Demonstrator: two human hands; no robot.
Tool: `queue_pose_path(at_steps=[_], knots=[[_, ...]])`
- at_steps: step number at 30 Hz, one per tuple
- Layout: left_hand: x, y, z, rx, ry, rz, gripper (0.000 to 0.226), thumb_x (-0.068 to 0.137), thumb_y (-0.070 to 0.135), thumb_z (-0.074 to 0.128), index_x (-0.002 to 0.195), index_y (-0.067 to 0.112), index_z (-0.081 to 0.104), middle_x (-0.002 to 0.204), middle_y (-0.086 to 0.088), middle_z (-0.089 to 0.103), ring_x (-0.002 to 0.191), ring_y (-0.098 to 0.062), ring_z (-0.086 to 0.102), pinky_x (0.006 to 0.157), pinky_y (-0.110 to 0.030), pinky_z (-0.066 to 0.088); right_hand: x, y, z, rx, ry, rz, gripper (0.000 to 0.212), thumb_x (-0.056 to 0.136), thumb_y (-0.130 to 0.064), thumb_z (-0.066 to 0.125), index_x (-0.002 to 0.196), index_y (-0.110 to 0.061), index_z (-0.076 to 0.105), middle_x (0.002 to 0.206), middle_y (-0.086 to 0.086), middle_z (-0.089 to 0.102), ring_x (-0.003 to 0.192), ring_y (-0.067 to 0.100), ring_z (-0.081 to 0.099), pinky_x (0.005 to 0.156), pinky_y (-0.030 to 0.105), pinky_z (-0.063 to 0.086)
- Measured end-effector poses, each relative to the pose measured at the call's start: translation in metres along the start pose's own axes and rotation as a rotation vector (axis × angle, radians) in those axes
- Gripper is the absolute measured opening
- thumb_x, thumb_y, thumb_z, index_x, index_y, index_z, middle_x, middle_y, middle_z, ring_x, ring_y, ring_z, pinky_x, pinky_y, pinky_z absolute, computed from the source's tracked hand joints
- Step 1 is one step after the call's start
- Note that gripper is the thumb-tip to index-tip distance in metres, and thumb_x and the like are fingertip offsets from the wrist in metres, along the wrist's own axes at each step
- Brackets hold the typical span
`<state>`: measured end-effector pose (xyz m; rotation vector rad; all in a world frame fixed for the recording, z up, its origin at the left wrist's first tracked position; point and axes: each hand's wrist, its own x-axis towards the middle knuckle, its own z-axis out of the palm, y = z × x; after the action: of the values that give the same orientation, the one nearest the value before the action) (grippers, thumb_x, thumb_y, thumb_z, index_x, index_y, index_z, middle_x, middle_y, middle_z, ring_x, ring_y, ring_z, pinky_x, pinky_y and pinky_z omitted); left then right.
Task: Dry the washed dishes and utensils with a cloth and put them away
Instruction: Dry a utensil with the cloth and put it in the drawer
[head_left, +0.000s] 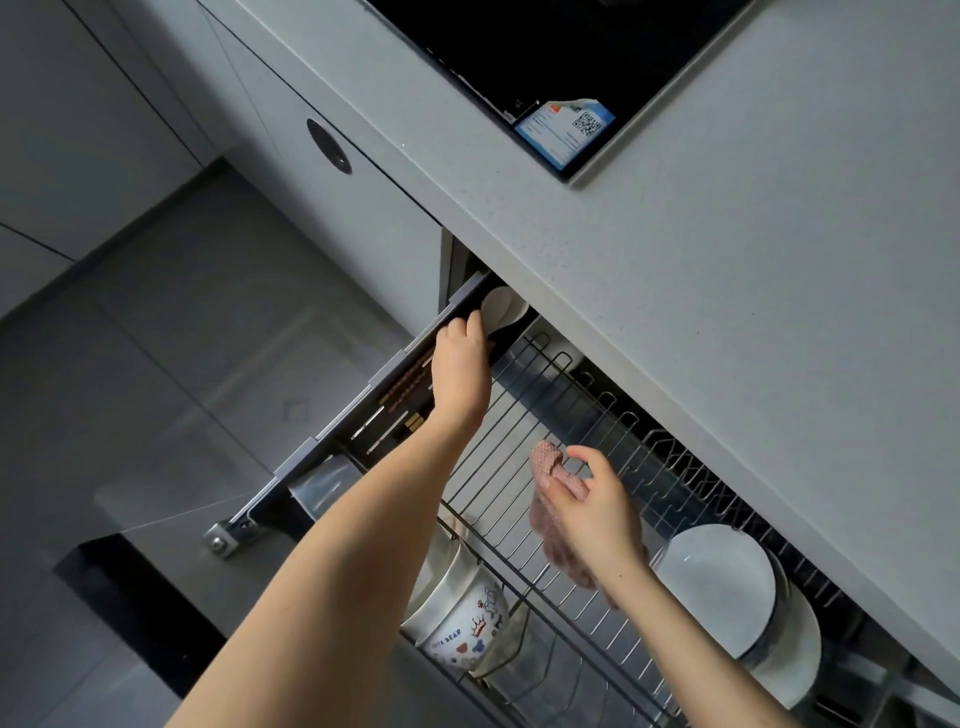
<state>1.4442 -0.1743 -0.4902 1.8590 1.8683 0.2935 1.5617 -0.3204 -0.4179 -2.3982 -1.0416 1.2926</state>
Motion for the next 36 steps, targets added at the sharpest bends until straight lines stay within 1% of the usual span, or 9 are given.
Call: queue_pose_path(at_steps=[6, 11, 14, 17, 22, 25, 30, 34, 36], knots=[[-0.001, -0.008, -0.002, 0.294, -0.036, 0.232, 0.055, 0.087, -0.007, 0.045, 0.140, -0.009, 0.032, 0.115, -0.020, 0.054, 0.099, -0.032, 0.050, 0.082, -0.037, 0.043, -0.004, 0.003, 0.006, -0.056, -0.012, -0.008, 0.036, 0.089, -0.034, 0.064, 0.121, -0.029, 0.051, 0.104, -0.005, 0.066, 0.083, 0.012, 0.061, 0.054, 0.018, 0.037], [0.010, 0.000, -0.004, 0.344, -0.110, 0.250, 0.048, 0.095, 0.000, 0.035, 0.142, -0.006, 0.024, 0.126, -0.018, 0.045, 0.111, -0.030, 0.045, 0.086, -0.033, 0.041, -0.006, 0.003, 0.006, -0.080, 0.003, -0.026, 0.030, 0.089, -0.033, 0.064, 0.117, -0.028, 0.053, 0.090, -0.011, 0.061, 0.075, 0.005, 0.056, 0.052, 0.018, 0.034], [0.014, 0.005, -0.005, 0.351, -0.118, 0.217, 0.043, 0.096, -0.001, 0.033, 0.139, -0.004, 0.031, 0.126, -0.018, 0.044, 0.111, -0.030, 0.046, 0.080, -0.031, 0.041, -0.005, 0.003, 0.002, -0.080, 0.018, -0.045, 0.024, 0.089, -0.030, 0.064, 0.111, -0.027, 0.053, 0.080, -0.021, 0.047, 0.071, -0.003, 0.049, 0.052, 0.017, 0.033], [0.016, 0.007, -0.006, 0.343, -0.119, 0.190, 0.042, 0.095, -0.002, 0.034, 0.136, -0.003, 0.035, 0.124, -0.018, 0.045, 0.109, -0.030, 0.047, 0.079, -0.031, 0.042, -0.003, 0.003, -0.002, -0.055, 0.036, -0.062, 0.024, 0.088, -0.028, 0.066, 0.108, -0.026, 0.053, 0.084, -0.015, 0.052, 0.084, 0.014, 0.059, 0.059, 0.025, 0.041], [0.002, 0.000, -0.015, 0.293, -0.081, 0.189, 0.055, 0.094, 0.001, 0.045, 0.145, -0.002, 0.024, 0.125, -0.018, 0.047, 0.111, -0.032, 0.046, 0.089, -0.035, 0.042, -0.008, -0.005, -0.009, -0.017, 0.062, -0.111, 0.024, 0.086, -0.029, 0.068, 0.100, -0.035, 0.051, 0.094, -0.003, 0.064, 0.089, 0.021, 0.063, 0.074, 0.040, 0.054], [-0.023, -0.006, -0.036, 0.195, -0.043, 0.154, 0.054, 0.090, -0.001, 0.051, 0.141, 0.002, 0.034, 0.122, -0.018, 0.049, 0.111, -0.033, 0.046, 0.087, -0.037, 0.044, -0.020, -0.016, -0.015, -0.005, 0.067, -0.151, 0.025, 0.086, -0.032, 0.067, 0.108, -0.034, 0.055, 0.105, -0.003, 0.067, 0.095, 0.020, 0.063, 0.078, 0.042, 0.055], [-0.086, -0.035, -0.106, 0.052, 0.157, 0.120, 0.022, 0.092, 0.008, 0.052, 0.112, 0.002, 0.061, 0.098, -0.017, 0.056, 0.091, -0.035, 0.051, 0.070, -0.037, 0.043, -0.060, -0.043, -0.025, 0.022, 0.006, -0.303, 0.027, 0.086, -0.035, 0.064, 0.112, -0.037, 0.056, 0.107, -0.009, 0.067, 0.098, 0.016, 0.063, 0.078, 0.046, 0.057], [-0.125, -0.067, -0.173, 0.031, 0.298, 0.114, 0.013, 0.084, -0.002, 0.058, 0.091, 0.002, 0.068, 0.080, -0.016, 0.056, 0.075, -0.035, 0.054, 0.062, -0.029, 0.037, -0.095, -0.080, -0.021, 0.154, -0.068, -0.407, 0.023, 0.088, -0.033, 0.062, 0.106, -0.042, 0.053, 0.108, -0.008, 0.066, 0.093, 0.009, 0.063, 0.072, 0.035, 0.059], [-0.137, -0.083, -0.207, 0.036, 0.348, 0.065, 0.020, 0.084, -0.002, 0.059, 0.101, 0.002, 0.069, 0.081, -0.018, 0.059, 0.075, -0.035, 0.056, 0.064, -0.027, 0.036, -0.112, -0.106, -0.015, 0.278, -0.144, -0.423, 0.021, 0.091, -0.027, 0.061, 0.107, -0.039, 0.054, 0.107, -0.004, 0.067, 0.092, 0.008, 0.065, 0.068, 0.025, 0.057]])
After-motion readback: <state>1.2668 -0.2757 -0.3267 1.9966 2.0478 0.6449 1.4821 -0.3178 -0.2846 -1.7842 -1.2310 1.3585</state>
